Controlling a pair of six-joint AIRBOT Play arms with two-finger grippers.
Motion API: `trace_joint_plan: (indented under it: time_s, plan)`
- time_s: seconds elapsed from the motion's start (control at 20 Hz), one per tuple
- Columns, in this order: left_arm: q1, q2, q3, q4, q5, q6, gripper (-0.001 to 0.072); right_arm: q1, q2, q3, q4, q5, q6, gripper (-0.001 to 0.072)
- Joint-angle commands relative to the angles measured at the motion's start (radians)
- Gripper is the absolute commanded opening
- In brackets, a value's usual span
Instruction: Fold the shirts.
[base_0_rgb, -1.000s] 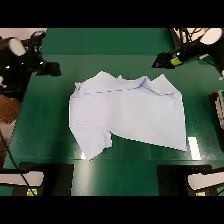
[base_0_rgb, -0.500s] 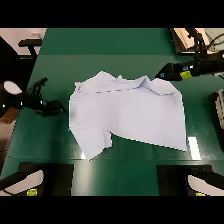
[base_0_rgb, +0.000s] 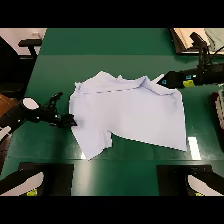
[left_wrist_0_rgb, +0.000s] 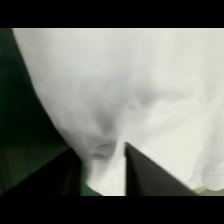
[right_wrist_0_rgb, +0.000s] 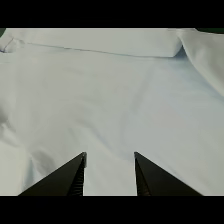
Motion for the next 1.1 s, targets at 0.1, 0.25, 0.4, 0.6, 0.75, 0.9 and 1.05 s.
trace_joint_plan:
  time_s: [0.1, 0.25, 0.4, 0.6, 0.75, 0.9, 1.05]
  plan:
    - [-0.023, 0.002, 0.063, -0.010, -0.005, -0.021, 0.0023, -0.131, 0.005, -0.007, -0.109, 0.220, 0.001, 0.0358]
    - [-0.023, 0.002, 0.131, -0.011, -0.006, -0.021, 0.0023, -0.285, 0.013, -0.033, -0.219, 0.338, 0.003, 0.0359]
    - [-0.023, 0.002, 0.159, -0.011, -0.006, -0.013, 0.0023, -0.480, 0.064, -0.228, -0.229, 0.321, 0.010, 0.0535]
    - [-0.023, 0.002, 0.159, -0.011, -0.005, 0.009, 0.0023, -0.694, 0.103, -0.539, -0.227, 0.268, 0.010, 0.0548]
    - [-0.023, 0.002, 0.159, -0.011, 0.010, 0.010, 0.0023, -0.769, 0.102, -0.686, -0.228, 0.227, 0.010, 0.0469]
    - [-0.023, 0.002, 0.159, -0.011, 0.010, 0.010, 0.0023, -0.775, 0.102, -0.758, -0.227, 0.180, 0.010, 0.0445]
    - [-0.023, 0.002, 0.159, -0.011, 0.010, 0.009, 0.0023, -0.775, 0.102, -0.788, -0.227, 0.157, 0.010, 0.0444]
